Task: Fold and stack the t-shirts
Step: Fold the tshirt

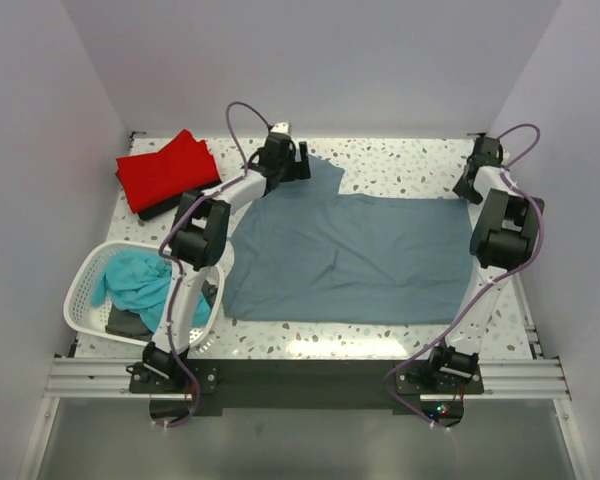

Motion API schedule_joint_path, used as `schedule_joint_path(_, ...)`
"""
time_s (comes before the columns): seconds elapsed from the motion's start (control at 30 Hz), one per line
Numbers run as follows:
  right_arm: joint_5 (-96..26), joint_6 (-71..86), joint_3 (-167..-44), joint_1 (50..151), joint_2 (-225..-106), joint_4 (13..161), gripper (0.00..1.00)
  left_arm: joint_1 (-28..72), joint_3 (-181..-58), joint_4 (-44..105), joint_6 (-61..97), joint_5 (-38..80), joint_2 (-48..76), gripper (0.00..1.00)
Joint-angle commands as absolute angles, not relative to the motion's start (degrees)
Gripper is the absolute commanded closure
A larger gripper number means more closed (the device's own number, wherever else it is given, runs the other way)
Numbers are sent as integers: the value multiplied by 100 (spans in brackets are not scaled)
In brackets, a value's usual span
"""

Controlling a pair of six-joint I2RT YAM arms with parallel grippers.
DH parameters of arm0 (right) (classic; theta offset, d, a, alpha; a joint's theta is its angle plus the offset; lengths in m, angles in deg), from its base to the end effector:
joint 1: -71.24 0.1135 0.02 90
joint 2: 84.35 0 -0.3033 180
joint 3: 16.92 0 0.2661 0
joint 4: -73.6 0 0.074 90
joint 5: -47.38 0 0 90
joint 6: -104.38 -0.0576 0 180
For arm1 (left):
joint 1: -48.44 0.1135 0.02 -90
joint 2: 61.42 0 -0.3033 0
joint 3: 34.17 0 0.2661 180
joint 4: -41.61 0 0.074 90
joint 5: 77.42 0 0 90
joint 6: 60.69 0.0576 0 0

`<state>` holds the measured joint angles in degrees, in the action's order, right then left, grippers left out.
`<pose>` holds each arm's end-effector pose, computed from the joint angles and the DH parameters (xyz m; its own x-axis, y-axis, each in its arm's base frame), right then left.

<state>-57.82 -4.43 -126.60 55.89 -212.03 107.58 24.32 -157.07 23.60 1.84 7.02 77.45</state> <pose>0.5151 -0.1571 0.1692 -0.5865 0.4837 -0.6496 0.6342 0.7732 0.0031 0.5619 -0.2455 0.1664 -0.6064 -0.2315 -0.7607 0.0605 0.9405 -0.3345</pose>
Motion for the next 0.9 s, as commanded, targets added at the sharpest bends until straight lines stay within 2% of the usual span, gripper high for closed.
schedule_joint_path(0.0, -5510, -416, -13015, 5498, -21390, 11150, 60, 2462, -15435, 2585, 127, 757, 7368, 2)
schedule_joint_path(0.2, -5396, -443, -12848, 5489, -21329, 11326, 65, 2462, -14793, 2734, 180, 713, 6893, 2)
schedule_joint_path(0.57, -5264, -478, -12558, 5481, -21101, 11388, 65, 2357, -13862, 2769, 285, 854, 5926, 2)
schedule_joint_path(0.73, -5237, -539, -12523, 5481, -21057, 11405, 68, 2093, -13406, 2664, 443, 792, 5513, 2)
schedule_joint_path(0.83, -5246, -522, -12532, 5481, -21074, 11423, 82, 1856, -12958, 2629, 478, 827, 5267, 2)
schedule_joint_path(0.87, -5255, -522, -12540, 5489, -21083, 11432, 90, 1795, -12843, 2620, 505, 853, 5170, 2)
